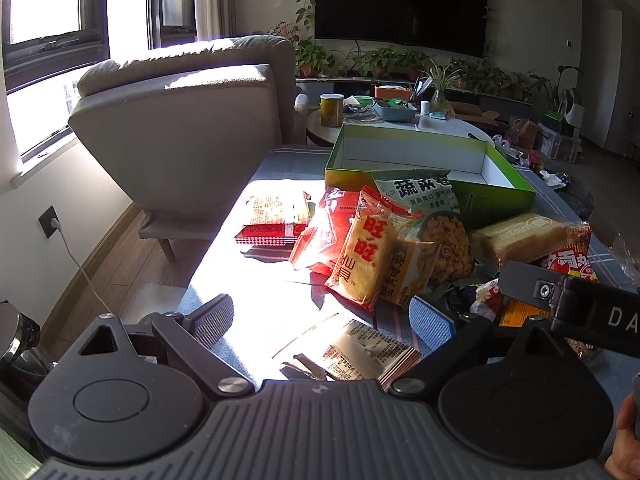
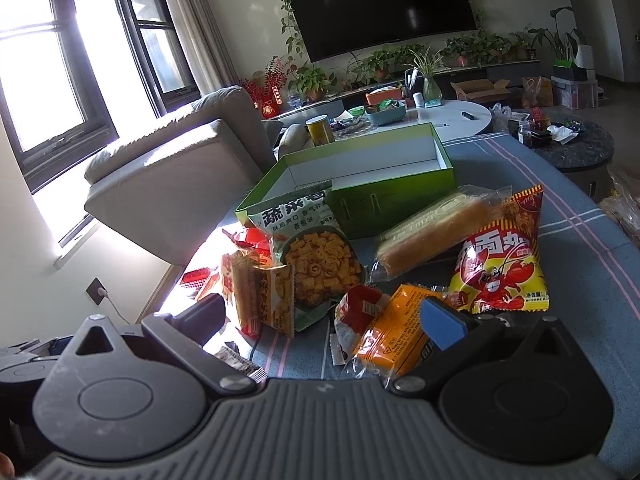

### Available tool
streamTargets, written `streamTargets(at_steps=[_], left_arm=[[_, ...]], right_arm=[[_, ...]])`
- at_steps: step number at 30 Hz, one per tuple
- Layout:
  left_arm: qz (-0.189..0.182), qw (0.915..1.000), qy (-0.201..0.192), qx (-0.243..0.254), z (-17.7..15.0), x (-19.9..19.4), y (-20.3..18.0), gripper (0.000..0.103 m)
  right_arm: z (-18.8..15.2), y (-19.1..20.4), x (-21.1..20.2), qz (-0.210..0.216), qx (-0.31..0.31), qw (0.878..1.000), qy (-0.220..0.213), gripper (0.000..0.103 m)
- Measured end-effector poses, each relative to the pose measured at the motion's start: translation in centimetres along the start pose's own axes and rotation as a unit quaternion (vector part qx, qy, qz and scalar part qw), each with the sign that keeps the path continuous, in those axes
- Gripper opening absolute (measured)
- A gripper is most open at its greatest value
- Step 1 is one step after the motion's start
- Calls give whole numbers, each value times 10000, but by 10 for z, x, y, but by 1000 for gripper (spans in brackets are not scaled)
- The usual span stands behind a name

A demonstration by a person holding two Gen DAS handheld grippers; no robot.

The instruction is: Organize snacks

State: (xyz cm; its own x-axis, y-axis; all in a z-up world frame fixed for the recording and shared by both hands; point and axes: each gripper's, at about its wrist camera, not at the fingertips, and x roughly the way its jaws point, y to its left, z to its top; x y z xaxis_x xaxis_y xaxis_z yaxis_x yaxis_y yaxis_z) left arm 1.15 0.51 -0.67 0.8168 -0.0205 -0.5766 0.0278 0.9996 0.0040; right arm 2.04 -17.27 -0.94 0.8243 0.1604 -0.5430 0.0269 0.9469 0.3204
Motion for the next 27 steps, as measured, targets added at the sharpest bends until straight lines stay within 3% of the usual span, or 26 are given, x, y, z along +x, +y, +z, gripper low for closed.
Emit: streamTargets(at_steps=[17,27], left_arm=[[76,10000,10,-8,15,16,4,92],[653,9975,-74,-263,47,51,29,91]], right_arm=[[14,-16,6,66,131,9999,-87,92],[44,-28,30,350,165,9992,-51,92]])
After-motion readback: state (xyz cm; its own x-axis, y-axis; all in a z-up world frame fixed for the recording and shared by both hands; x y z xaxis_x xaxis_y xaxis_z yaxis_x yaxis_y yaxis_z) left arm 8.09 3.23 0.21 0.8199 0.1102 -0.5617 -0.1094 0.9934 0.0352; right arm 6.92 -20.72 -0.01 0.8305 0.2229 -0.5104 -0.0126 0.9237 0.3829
